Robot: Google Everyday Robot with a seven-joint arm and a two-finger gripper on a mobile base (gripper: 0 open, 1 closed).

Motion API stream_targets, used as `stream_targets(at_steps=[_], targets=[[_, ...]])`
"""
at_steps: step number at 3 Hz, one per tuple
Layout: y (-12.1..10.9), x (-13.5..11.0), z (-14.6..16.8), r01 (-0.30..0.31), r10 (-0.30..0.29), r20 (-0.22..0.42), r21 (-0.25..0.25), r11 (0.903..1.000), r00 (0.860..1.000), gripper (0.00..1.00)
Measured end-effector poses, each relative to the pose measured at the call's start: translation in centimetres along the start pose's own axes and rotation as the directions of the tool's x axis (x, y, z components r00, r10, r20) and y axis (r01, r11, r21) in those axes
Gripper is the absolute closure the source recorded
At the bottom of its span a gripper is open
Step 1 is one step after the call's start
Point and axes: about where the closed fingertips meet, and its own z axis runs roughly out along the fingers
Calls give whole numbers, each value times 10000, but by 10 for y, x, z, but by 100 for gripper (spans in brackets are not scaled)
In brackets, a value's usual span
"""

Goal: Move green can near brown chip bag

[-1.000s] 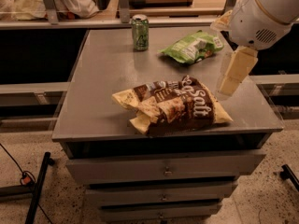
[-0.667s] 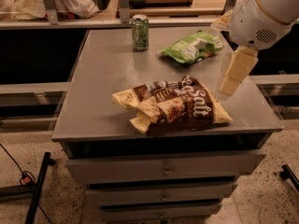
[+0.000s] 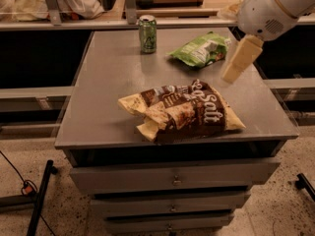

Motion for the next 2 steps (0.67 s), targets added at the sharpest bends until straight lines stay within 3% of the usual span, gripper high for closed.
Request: stream_targets(at_steps=[1,2], targets=[[-60,-16,19,-291,141,1777,825,9962,9840,0],[-117,-32,46,-765,186,3301,1633,9836,9438,0]])
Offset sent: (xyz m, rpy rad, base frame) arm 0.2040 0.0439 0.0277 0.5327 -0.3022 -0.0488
